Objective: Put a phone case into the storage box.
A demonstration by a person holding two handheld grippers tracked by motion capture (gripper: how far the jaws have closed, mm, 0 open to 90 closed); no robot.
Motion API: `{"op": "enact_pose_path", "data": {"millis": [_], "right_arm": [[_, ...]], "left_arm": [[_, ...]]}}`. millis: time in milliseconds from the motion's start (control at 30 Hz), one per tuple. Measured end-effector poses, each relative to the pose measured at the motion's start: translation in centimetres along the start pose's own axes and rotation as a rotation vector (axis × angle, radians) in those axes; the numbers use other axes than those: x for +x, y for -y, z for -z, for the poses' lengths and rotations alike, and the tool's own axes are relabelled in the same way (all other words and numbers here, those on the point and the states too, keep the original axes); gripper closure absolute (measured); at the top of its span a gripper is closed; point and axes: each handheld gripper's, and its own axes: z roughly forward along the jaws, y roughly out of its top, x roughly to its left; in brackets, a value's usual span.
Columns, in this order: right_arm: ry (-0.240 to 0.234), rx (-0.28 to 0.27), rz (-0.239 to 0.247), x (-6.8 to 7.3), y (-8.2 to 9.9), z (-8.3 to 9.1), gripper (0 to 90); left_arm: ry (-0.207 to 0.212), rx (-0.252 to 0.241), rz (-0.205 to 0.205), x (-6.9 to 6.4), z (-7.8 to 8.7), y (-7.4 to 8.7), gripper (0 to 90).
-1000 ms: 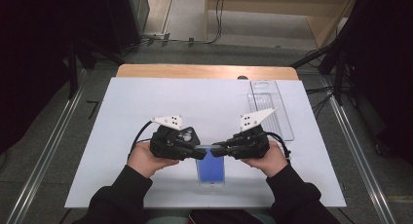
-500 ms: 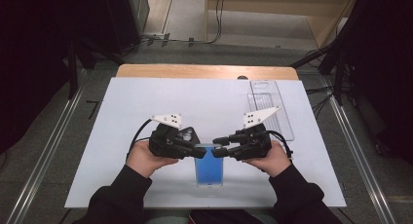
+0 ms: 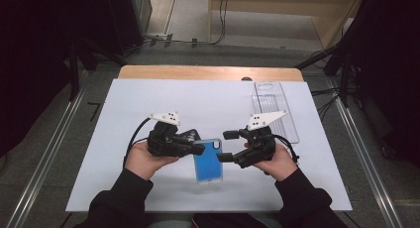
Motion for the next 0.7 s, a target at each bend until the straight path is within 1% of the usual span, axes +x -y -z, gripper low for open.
{"op": "enact_pose_path", "data": {"millis": [33, 67, 100, 167, 233, 267, 333, 400, 467, 533, 567, 633, 667, 700], "right_arm": [[0.000, 0.000, 0.000, 0.0, 0.0, 0.0, 7.7], [0.013, -0.006, 0.001, 0.0, 0.0, -0.2, 0.0], [0.040, -0.025, 0.009, 0.1, 0.1, -0.3, 0.0], [0.074, -0.055, 0.000, 0.1, 0.3, -0.3, 0.0], [0.089, -0.049, -0.024, -0.1, 0.4, -0.3, 0.0], [0.107, -0.043, -0.030, -0.1, 0.5, -0.3, 0.0], [0.136, -0.029, -0.060, -0.3, 0.6, -0.3, 0.0], [0.167, -0.018, -0.109, -0.4, 0.6, -0.4, 0.0], [0.176, -0.039, -0.139, -0.6, 0.8, -0.5, 0.0], [0.186, -0.059, -0.149, -0.6, 0.9, -0.5, 0.0], [0.206, -0.059, -0.153, -0.5, 0.9, -0.6, 0.0], [0.244, -0.045, -0.162, -0.4, 1.0, -0.9, 0.0], [0.260, -0.029, -0.164, -0.3, 1.0, -1.1, 0.0], [0.282, -0.019, -0.163, -0.2, 1.1, -1.4, 0.0]], "left_arm": [[-0.008, -0.001, -0.003, -0.1, 0.0, 0.0, 80.6], [-0.015, 0.000, 0.000, -0.2, 0.0, -0.1, 80.5], [-0.023, -0.002, 0.003, -0.3, 0.0, -0.1, 80.5], [-0.035, -0.010, 0.005, -0.4, 0.1, -0.1, 80.5], [-0.031, -0.016, 0.002, -0.4, 0.1, -0.1, 80.4], [-0.040, -0.021, -0.006, -0.4, 0.2, -0.1, 80.4], [-0.056, -0.028, 0.000, -0.4, 0.3, -0.1, 80.4], [-0.076, -0.044, 0.009, -0.3, 0.5, -0.2, 80.4], [-0.098, -0.064, 0.031, -0.3, 0.7, -0.2, 80.4], [-0.118, -0.086, 0.045, -0.3, 1.0, -0.2, 80.4], [-0.129, -0.099, 0.046, -0.3, 1.1, -0.1, 80.4], [-0.147, -0.123, 0.066, -0.3, 1.4, -0.2, 80.4], [-0.156, -0.131, 0.082, -0.3, 1.5, -0.2, 80.4], [-0.170, -0.132, 0.095, -0.2, 1.6, -0.2, 80.4]]}}
